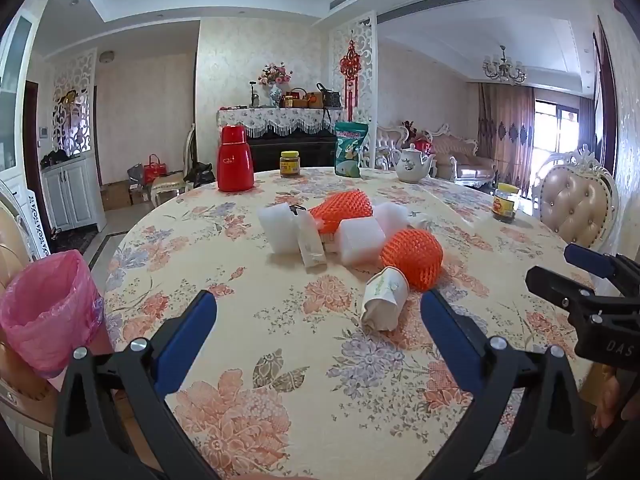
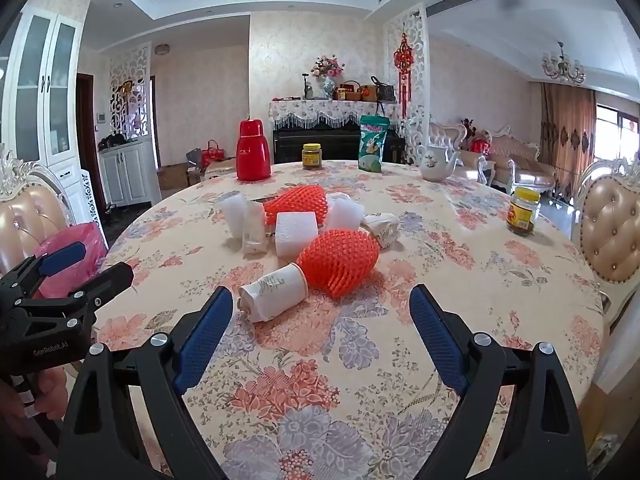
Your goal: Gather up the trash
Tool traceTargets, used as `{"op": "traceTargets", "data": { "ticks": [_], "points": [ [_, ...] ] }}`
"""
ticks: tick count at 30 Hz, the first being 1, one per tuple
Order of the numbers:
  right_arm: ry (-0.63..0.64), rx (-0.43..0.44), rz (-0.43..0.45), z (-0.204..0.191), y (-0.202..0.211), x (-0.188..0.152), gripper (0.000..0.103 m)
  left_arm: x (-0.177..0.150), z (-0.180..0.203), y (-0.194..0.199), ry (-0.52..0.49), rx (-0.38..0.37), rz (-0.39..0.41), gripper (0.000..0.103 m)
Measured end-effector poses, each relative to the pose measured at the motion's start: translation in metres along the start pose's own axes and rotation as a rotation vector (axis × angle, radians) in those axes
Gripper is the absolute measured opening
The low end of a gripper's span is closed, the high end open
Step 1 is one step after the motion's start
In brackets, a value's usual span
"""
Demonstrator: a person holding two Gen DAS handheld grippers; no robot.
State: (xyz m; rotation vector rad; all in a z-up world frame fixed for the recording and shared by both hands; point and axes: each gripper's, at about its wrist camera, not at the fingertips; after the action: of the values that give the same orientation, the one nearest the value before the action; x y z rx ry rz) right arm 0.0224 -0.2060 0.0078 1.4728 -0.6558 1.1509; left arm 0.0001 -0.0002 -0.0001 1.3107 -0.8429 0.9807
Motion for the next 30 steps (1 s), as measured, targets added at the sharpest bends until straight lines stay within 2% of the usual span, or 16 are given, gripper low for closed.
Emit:
{"op": "traceTargets", "data": {
  "ticks": [30],
  "points": [
    [-0.020, 0.014, -0.009, 0.0011, -0.0026, -0.0054, 0.085, 0.0000, -0.0005, 0.0000, 0.013, -0.009, 0.000, 0.099]
  ]
}}
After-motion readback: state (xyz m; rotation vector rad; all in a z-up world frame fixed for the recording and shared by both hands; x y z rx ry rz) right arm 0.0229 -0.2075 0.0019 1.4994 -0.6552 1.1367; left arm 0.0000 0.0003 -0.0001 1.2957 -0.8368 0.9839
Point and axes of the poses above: each gripper's, at about its wrist camera, not at the fingertips, and y roughly against the way its jaws point, z to its right, x to its top, and after that the axes turned 6 degrees about y, right-handed
